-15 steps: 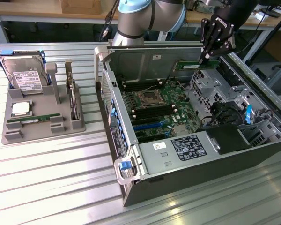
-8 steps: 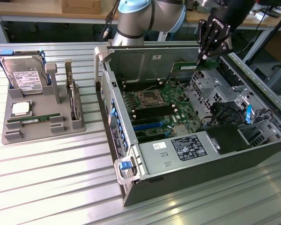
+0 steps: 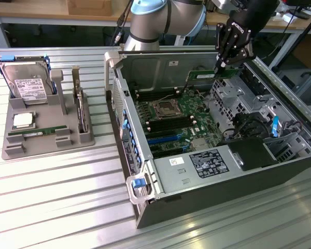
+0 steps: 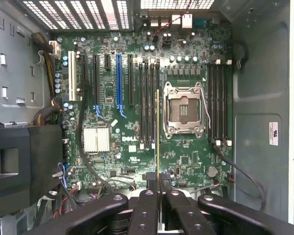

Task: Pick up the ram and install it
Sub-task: 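Insert the ram into the slot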

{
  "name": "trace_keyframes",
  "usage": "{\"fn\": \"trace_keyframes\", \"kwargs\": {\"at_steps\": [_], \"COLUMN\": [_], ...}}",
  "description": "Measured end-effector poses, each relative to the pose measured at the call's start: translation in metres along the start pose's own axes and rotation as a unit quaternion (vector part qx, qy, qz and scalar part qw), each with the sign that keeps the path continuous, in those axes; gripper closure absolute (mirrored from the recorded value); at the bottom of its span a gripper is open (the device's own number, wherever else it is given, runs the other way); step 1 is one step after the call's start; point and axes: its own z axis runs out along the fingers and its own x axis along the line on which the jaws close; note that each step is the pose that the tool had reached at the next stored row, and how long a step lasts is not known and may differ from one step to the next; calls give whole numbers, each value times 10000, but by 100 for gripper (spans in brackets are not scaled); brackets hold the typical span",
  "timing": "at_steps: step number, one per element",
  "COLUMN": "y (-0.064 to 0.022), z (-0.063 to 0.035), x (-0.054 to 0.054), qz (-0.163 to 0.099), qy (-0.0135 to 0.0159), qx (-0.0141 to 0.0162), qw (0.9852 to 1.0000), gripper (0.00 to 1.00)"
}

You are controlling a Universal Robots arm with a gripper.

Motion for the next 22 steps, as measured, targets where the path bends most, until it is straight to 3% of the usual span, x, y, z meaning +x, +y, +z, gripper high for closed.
{"fn": "trace_keyframes", "kwargs": {"at_steps": [22], "y": [72], "z": [137], "x": [11], "qz": [0], "qy": [-2], "qx": [0], "qw": [10000], "gripper": [88]}}
